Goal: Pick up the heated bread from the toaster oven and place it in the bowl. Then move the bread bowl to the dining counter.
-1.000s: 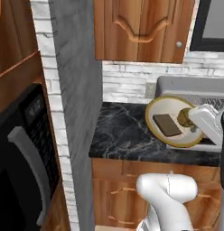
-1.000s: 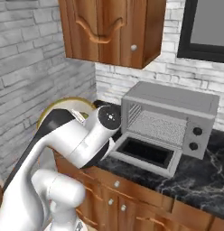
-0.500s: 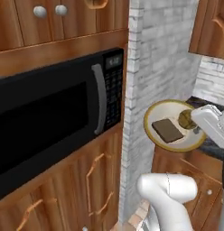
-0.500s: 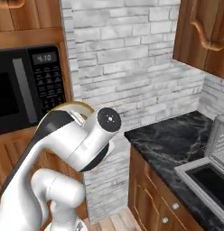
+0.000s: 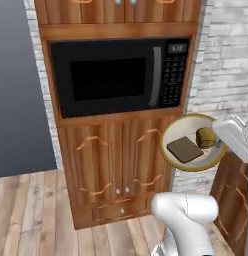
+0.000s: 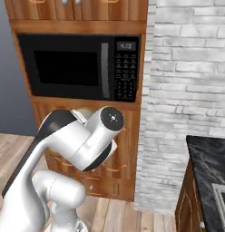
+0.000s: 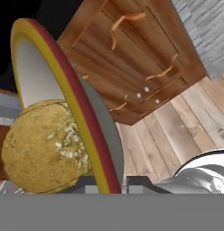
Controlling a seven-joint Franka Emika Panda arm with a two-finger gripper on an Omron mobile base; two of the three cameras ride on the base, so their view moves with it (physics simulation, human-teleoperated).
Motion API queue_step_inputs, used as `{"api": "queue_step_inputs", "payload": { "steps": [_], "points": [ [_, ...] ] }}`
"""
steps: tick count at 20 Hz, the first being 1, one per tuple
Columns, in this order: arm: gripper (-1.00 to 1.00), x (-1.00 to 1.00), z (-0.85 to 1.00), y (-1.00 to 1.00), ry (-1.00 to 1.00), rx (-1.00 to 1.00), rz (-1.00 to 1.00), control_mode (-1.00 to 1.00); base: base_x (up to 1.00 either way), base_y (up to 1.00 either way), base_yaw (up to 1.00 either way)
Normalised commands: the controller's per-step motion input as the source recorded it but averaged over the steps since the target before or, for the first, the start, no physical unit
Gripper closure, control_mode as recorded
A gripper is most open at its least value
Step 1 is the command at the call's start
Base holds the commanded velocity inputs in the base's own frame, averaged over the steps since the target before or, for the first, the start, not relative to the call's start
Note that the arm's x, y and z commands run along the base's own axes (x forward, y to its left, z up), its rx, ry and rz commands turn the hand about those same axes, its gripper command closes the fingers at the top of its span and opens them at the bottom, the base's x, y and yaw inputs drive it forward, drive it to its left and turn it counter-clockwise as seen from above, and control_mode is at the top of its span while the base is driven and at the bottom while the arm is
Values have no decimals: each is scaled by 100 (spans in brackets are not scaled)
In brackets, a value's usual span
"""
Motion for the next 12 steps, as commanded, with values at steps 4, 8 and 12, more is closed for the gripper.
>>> {"api": "queue_step_inputs", "payload": {
  "steps": [4, 8, 12],
  "points": [
    [100, 0, 0, 0, 0, 0, 0, 100, -64, 4, 96],
    [100, 0, 0, 0, 0, 0, 0, 100, -27, 41, 100],
    [100, 0, 0, 0, 0, 0, 0, 100, -21, 49, 99]
  ]
}}
